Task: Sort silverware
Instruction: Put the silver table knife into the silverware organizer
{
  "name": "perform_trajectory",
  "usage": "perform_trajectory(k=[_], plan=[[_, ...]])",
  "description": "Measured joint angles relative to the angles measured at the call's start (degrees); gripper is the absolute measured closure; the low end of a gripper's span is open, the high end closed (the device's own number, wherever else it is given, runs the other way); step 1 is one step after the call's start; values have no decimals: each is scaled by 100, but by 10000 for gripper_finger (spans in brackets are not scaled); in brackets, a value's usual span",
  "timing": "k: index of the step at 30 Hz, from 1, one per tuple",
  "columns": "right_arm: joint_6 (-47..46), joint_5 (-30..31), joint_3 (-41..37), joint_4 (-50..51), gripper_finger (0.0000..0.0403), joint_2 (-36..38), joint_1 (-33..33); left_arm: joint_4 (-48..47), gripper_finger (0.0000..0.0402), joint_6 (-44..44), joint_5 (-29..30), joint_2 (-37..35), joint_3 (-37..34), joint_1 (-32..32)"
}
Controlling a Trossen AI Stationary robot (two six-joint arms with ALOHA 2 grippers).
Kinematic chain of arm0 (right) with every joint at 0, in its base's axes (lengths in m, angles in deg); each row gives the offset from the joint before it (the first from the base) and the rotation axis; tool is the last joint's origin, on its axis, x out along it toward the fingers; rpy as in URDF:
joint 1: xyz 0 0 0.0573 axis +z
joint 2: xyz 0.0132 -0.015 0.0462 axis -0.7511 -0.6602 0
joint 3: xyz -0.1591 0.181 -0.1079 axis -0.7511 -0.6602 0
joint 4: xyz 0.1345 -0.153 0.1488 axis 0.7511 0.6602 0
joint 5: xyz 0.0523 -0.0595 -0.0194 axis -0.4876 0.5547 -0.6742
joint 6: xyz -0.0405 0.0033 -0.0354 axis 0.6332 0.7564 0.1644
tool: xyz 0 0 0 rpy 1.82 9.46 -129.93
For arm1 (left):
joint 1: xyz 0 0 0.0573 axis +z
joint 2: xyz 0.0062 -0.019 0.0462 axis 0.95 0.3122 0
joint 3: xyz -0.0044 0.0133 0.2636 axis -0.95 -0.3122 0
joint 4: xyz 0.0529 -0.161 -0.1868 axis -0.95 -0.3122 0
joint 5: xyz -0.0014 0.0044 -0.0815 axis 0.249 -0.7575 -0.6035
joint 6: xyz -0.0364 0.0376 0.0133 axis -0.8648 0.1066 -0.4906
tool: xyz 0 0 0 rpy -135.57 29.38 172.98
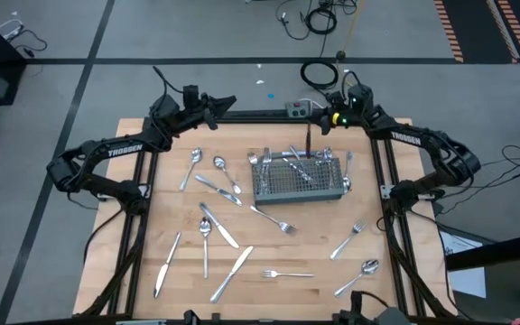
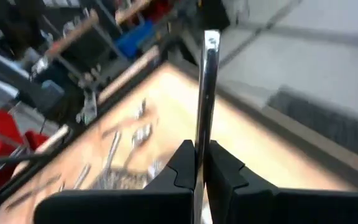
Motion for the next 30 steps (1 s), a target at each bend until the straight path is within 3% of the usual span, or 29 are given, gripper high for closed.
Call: perform_trajectory(k=[15, 24, 30], plan=[[320, -577, -78, 1443, 402, -80, 136, -194, 394, 0, 93, 0, 0, 0], [175, -1095, -80, 1931, 401, -616, 307, -236, 394, 39, 232, 0, 0, 0], [171, -1066, -80, 2054, 366, -845, 354, -233, 394, 35, 247, 0, 0, 0]])
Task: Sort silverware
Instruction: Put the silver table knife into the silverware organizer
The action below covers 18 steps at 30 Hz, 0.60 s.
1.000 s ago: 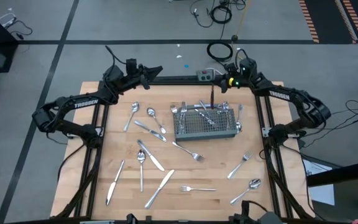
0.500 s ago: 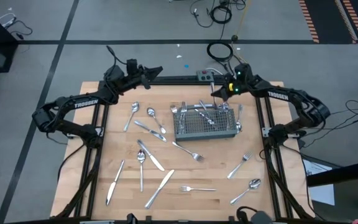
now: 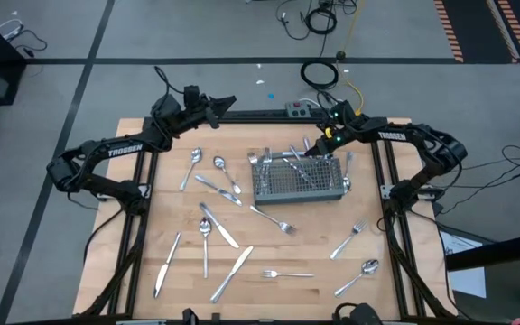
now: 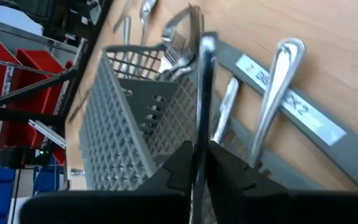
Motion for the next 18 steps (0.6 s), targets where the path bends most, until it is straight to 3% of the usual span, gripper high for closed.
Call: perform_trajectory(k=[18], plan=[[956, 3, 0, 456, 221, -3, -2, -29, 394, -42, 4, 0, 0, 0]])
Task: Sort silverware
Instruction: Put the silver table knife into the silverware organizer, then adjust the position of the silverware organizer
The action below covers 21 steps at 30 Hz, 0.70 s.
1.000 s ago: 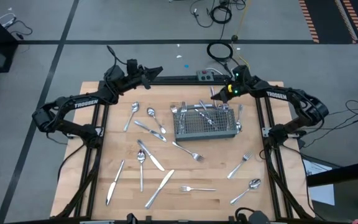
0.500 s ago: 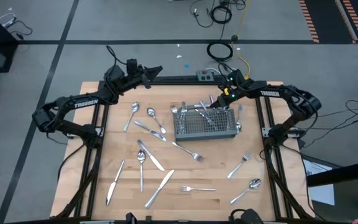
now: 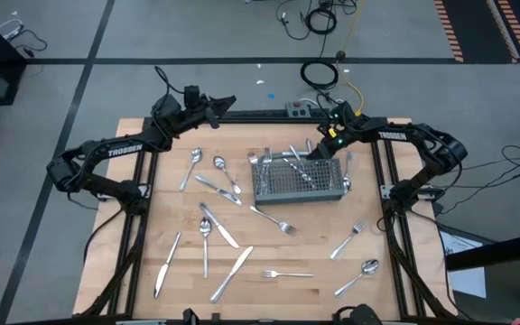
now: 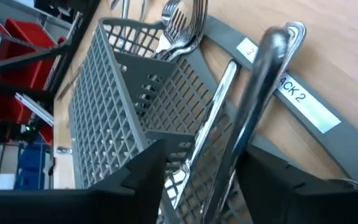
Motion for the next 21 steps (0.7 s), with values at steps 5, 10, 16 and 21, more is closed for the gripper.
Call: perform_trajectory(k=[5, 10, 16, 21], plan=[[373, 258, 27, 195, 184, 2, 49, -50, 394, 1, 0, 0, 0, 0], [1328, 1073, 389, 1021, 163, 7, 226, -257, 394, 6, 0, 0, 0, 2], [1731, 1480, 952, 1506, 159, 7, 334, -317, 394, 57, 46, 0, 0, 4], [1779, 1568, 1463, 1726, 160, 7, 320, -315, 394, 195, 96, 0, 0, 4]])
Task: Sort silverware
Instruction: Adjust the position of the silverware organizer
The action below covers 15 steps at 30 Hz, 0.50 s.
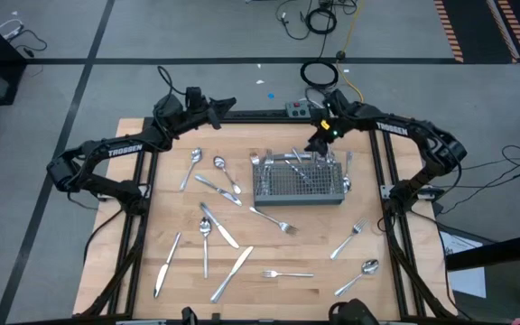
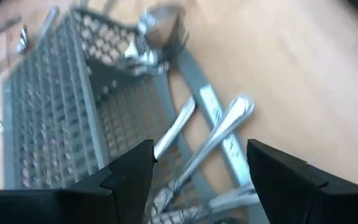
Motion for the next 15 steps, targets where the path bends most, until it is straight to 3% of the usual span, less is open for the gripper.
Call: perform_trajectory(k=[6, 11, 15], plan=[[248, 104, 968, 475, 160, 0, -25, 46, 394, -46, 4, 0, 0, 0], [1011, 1364, 1207, 822, 160, -51, -8, 69, 394, -312, -179, 0, 0, -28], [1225, 1248, 1202, 1355, 160, -270, 122, 64, 394, -302, -202, 0, 0, -100]])
